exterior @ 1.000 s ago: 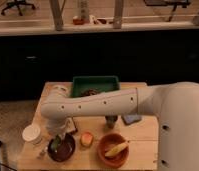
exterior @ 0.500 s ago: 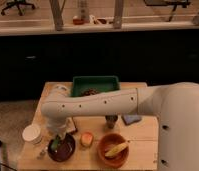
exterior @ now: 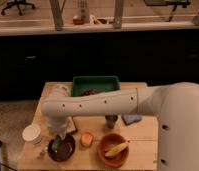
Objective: Place pepper in purple bowl
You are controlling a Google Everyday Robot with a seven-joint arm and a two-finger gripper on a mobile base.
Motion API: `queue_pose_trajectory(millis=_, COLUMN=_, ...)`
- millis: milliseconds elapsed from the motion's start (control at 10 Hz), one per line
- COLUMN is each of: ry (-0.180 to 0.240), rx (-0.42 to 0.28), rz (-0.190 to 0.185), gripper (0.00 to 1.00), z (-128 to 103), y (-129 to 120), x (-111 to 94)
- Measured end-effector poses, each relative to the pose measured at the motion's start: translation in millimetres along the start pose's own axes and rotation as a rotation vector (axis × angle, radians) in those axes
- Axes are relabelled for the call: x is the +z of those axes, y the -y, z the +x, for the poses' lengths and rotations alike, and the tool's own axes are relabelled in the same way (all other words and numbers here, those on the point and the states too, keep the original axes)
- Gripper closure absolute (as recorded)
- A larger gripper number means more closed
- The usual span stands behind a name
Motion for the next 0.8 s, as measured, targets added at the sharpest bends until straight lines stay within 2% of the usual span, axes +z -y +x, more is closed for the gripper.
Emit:
queue_pose_trajectory(millis=500, ry=-0.004, rx=-0.003, rz=-0.006, gripper=1.00, z=-5.4, y=6.7, x=2.0)
queue_pose_trajectory(millis=800, ry=0.022, rx=-0.041, rz=-0.028, gripper=1.00, z=-10.0, y=9.4, x=5.9)
